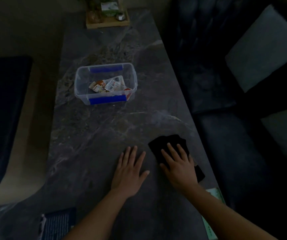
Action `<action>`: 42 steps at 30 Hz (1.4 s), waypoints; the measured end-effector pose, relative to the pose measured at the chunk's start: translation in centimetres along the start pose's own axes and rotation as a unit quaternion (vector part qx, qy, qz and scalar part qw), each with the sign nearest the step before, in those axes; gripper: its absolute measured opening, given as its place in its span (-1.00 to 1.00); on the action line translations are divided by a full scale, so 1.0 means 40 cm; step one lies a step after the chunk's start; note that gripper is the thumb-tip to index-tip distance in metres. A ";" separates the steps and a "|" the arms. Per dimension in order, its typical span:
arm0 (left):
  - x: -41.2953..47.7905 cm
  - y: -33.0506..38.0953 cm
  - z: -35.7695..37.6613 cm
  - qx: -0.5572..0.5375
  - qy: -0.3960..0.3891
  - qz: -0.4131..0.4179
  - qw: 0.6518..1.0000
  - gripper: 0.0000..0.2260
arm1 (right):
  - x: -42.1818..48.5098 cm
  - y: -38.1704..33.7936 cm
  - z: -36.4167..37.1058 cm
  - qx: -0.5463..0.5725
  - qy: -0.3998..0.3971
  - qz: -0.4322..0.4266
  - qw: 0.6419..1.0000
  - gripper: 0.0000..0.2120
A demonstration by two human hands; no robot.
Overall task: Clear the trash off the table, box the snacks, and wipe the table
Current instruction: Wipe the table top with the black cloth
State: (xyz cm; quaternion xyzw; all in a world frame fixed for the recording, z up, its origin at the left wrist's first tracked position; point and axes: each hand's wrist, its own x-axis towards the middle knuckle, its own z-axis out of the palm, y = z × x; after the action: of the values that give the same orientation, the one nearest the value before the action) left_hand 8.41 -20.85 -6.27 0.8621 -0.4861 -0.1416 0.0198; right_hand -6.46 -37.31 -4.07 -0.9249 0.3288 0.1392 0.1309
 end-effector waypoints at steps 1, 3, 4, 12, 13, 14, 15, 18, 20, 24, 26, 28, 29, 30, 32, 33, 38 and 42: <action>-0.003 -0.001 0.001 0.002 0.000 0.000 1.000 -0.33 | -0.032 0.000 0.008 -0.007 0.000 -0.014 1.000 -0.40; -0.001 0.005 -0.002 0.001 0.003 -0.004 1.000 -0.32 | -0.105 0.019 0.022 -0.028 0.018 -0.057 0.998 -0.45; 0.006 0.010 -0.008 -0.001 0.003 -0.008 1.000 -0.32 | -0.137 0.038 0.026 -0.042 0.025 -0.078 0.996 -0.47; 0.091 -0.005 -0.004 0.046 0.051 0.017 0.998 -0.30 | -0.121 0.060 0.056 0.039 0.060 0.158 0.985 -0.38; 0.087 -0.007 0.003 0.048 0.056 0.018 0.997 -0.30 | -0.136 0.033 0.077 0.037 0.056 0.149 0.987 -0.37; 0.083 -0.006 0.006 0.047 0.062 0.021 0.997 -0.30 | -0.161 0.009 0.096 0.023 0.057 0.123 0.990 -0.37; 0.082 -0.005 0.006 0.046 0.067 0.024 0.996 -0.30 | -0.191 -0.003 0.116 -0.002 0.064 0.089 0.994 -0.38; 0.084 -0.001 0.000 0.044 0.071 0.024 0.996 -0.31 | -0.237 0.047 0.119 -0.056 0.059 -0.011 0.997 -0.43; 0.082 0.001 0.001 0.044 0.077 0.020 0.996 -0.31 | -0.205 0.105 0.092 -0.054 0.067 0.009 0.996 -0.41; 0.088 -0.002 0.008 0.047 0.097 0.020 0.994 -0.32 | -0.098 0.099 0.059 0.045 0.114 0.183 0.975 -0.42; 0.085 -0.001 0.007 0.047 0.097 0.018 0.994 -0.32 | -0.112 0.052 0.086 0.048 0.118 0.173 0.977 -0.42; 0.079 -0.001 0.005 0.044 0.097 0.016 0.994 -0.32 | -0.190 0.026 0.131 0.017 0.112 0.075 0.991 -0.42; 0.077 -0.002 0.005 0.043 0.100 0.016 0.994 -0.32 | -0.237 0.028 0.154 -0.001 0.109 0.024 0.994 -0.42; 0.078 -0.002 0.004 0.043 0.105 0.016 0.993 -0.33 | -0.270 0.048 0.165 -0.017 0.104 -0.008 0.994 -0.42; 0.080 -0.004 0.007 0.043 0.108 0.013 0.993 -0.33 | -0.270 0.108 0.156 -0.009 0.112 0.009 0.994 -0.41; 0.082 -0.004 0.007 0.043 0.108 0.012 0.993 -0.33 | -0.244 0.130 0.138 0.006 0.121 0.054 0.991 -0.41; 0.081 -0.002 0.015 0.039 0.116 0.012 0.992 -0.34 | 0.015 0.116 0.016 0.100 0.151 0.205 0.962 -0.40; 0.081 -0.002 0.012 0.038 0.112 0.011 0.993 -0.34 | -0.016 0.074 0.054 0.068 0.154 0.125 0.978 -0.43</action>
State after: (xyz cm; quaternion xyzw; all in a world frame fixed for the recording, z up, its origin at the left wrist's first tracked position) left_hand 9.94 -23.50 -7.48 0.8670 -0.4957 -0.0252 0.0432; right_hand -9.19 -38.43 -6.30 -0.8755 0.4671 -0.0122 0.1230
